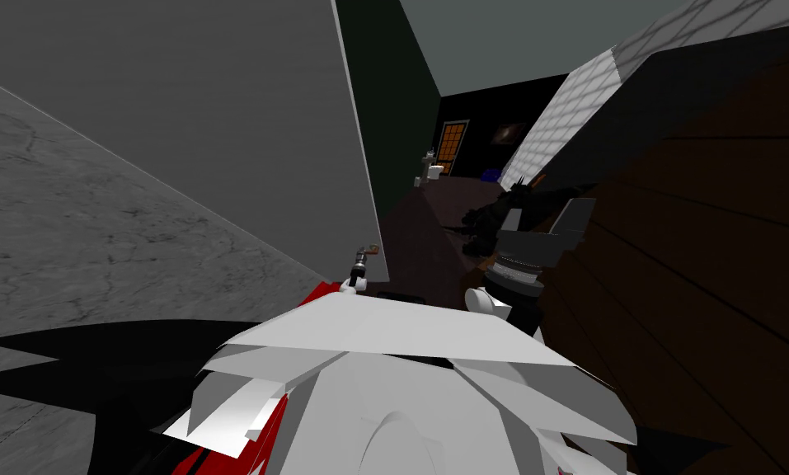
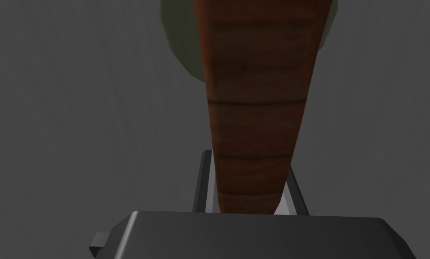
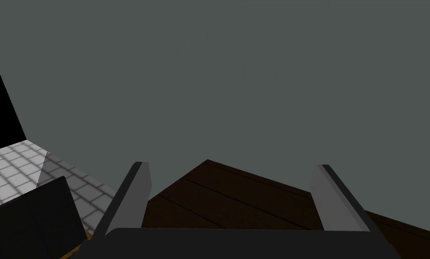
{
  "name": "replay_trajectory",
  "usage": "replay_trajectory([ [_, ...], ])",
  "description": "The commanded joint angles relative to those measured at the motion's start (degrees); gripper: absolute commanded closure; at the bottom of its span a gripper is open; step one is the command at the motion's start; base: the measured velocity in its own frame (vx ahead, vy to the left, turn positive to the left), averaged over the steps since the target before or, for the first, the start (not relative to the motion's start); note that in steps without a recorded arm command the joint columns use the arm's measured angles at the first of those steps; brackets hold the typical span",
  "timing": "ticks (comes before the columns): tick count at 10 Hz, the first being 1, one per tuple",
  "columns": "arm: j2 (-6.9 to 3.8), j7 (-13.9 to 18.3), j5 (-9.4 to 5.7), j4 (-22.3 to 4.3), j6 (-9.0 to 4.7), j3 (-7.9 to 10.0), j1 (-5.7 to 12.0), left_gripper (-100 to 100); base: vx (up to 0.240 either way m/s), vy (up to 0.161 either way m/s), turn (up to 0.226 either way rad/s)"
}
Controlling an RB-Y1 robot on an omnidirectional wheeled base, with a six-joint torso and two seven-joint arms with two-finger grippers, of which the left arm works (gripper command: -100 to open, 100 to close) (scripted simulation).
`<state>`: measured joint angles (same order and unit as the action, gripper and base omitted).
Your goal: Push the door open
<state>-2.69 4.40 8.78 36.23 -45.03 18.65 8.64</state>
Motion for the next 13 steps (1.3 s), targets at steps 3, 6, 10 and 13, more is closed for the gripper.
replay_trajectory([
  [3, 0.49, -0.3, -0.71, 0.4, 0.07, 1.15, 0.02, 100, 0.142, -0.068, 0.061],
  [6, -0.44, -0.7, -1.43, 0.7, 0.14, 2.52, -0.07, 100, 0.150, -0.023, 0.035],
  [10, -1.34, -1.4, -2.50, 0.7, 0.15, 4.51, -0.22, 100, 0.202, -0.039, 0.039],
  [13, -1.72, -1.8, -3.17, 0.7, 0.15, 5.74, -0.31, 100, 0.166, -0.013, 0.031],
])
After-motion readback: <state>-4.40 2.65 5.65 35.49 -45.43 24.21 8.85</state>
